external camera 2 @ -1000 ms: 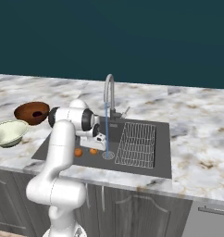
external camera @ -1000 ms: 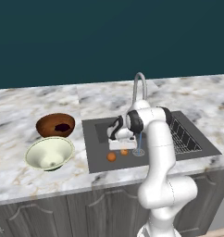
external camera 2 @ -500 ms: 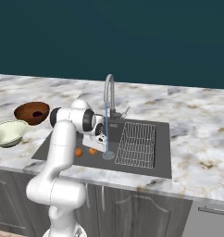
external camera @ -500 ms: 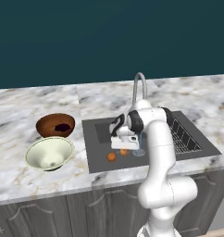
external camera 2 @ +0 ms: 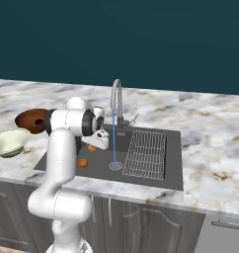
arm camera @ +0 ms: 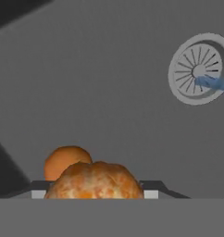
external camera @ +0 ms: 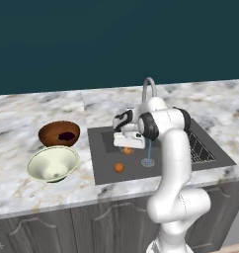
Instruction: Pick the tangerines from the sink and place them in one bowl. Place the eggplant in the other bowl. Then turn off the sink faucet.
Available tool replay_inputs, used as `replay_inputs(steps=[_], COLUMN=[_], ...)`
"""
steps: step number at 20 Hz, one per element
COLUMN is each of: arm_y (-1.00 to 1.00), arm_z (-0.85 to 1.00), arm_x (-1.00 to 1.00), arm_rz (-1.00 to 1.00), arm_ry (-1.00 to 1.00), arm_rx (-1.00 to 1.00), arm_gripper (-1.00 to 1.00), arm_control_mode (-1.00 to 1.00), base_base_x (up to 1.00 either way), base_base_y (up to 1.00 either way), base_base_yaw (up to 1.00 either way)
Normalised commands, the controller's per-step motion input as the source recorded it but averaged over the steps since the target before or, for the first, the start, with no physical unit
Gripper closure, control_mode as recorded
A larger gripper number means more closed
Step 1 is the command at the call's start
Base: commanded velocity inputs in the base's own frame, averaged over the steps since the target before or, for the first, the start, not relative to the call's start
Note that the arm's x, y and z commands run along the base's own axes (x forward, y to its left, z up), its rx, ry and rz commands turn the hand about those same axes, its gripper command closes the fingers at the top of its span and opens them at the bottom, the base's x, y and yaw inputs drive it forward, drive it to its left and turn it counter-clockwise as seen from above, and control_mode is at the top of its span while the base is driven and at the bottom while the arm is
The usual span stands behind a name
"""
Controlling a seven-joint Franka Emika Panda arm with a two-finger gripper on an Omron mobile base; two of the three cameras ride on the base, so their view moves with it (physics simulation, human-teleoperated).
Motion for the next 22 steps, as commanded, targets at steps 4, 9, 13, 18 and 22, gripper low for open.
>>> replay_inputs(steps=[4, 9, 13, 18, 22], arm_y=[0.13, -0.04, 0.03, 0.15, 0.40], arm_z=[1.00, 0.99, 1.00, 1.00, 1.00], arm_x=[-0.48, -0.78, -0.74, -0.64, -0.62], arm_rz=[-0.08, -0.06, -0.06, -0.04, 0.00], arm_ry=[-0.10, -0.17, -0.20, -0.07, 0.00], arm_rx=[-0.04, 0.00, 0.00, 0.00, 0.00], arm_gripper=[1.00, 1.00, 1.00, 1.00, 1.00], arm_control_mode=[-1.00, -1.00, -1.00, -1.00, -1.00], base_base_x=[0.00, 0.00, 0.00, 0.00, 0.00], base_base_y=[0.00, 0.00, 0.00, 0.00, 0.00], base_base_yaw=[0.00, 0.00, 0.00, 0.00, 0.00])
